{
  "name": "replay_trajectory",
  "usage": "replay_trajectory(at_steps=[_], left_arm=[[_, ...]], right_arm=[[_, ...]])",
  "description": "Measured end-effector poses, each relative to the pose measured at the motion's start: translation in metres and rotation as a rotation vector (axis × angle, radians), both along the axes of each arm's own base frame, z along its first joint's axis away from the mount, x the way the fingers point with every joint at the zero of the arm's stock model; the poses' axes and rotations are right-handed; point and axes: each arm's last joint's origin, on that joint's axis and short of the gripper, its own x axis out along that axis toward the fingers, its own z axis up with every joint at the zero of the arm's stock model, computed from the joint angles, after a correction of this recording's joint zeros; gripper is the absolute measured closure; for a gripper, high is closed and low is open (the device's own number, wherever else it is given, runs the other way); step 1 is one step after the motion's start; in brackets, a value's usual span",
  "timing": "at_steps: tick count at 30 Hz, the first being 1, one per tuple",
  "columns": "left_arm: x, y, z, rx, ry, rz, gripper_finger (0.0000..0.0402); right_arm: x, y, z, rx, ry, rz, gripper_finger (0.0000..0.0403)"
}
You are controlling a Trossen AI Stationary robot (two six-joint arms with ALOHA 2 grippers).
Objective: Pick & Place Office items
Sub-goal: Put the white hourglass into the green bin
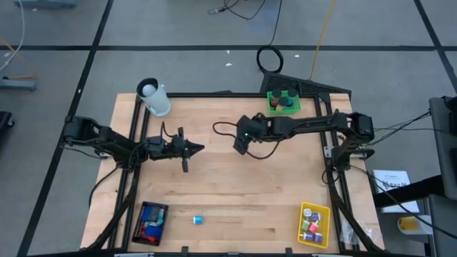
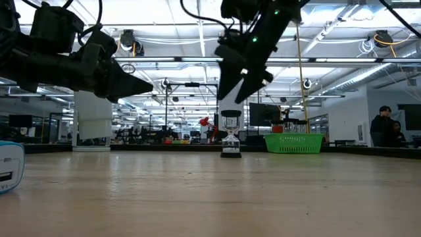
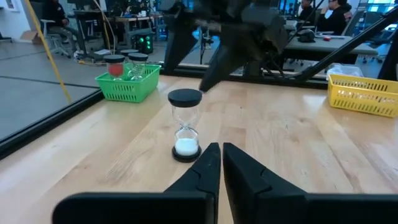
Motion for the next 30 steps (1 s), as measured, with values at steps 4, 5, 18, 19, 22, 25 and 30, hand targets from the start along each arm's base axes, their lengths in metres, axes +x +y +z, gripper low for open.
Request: replay_trajectory(at_steps=[4, 5, 18, 19, 22, 25, 30], left_arm=[[0.000, 0.000, 0.000, -0.001, 0.002, 0.000, 0.0372], [0.000, 0.000, 0.000, -0.001, 0.004, 0.000, 0.0372], [0.000, 0.000, -0.001, -0.001, 0.015, 0.008, 0.0371], [0.000, 0.000, -0.002, -0.002, 0.019, 0.009, 0.0371], [0.000, 0.000, -0.002, -0.002, 0.023, 0.009, 0.0371], [0.000, 0.000, -0.002, -0.004, 0.025, 0.009, 0.0371], [0.000, 0.000, -0.003, -0.006, 0.030, 0.009, 0.0371]], right_arm=[[0.004, -0.002, -0.009, -0.002, 0.026, 0.011, 0.0046], [0.008, -0.003, -0.014, 0.010, 0.022, 0.019, 0.0048], [0.016, -0.009, -0.047, 0.010, 0.084, 0.023, 0.0122], [0.014, -0.008, -0.048, 0.011, 0.099, 0.022, 0.0133], [0.016, -0.009, -0.047, 0.011, 0.085, 0.022, 0.0170], [0.011, -0.007, -0.043, 0.014, 0.103, 0.024, 0.0204], [-0.001, -0.006, -0.027, 0.016, 0.121, 0.024, 0.0204]])
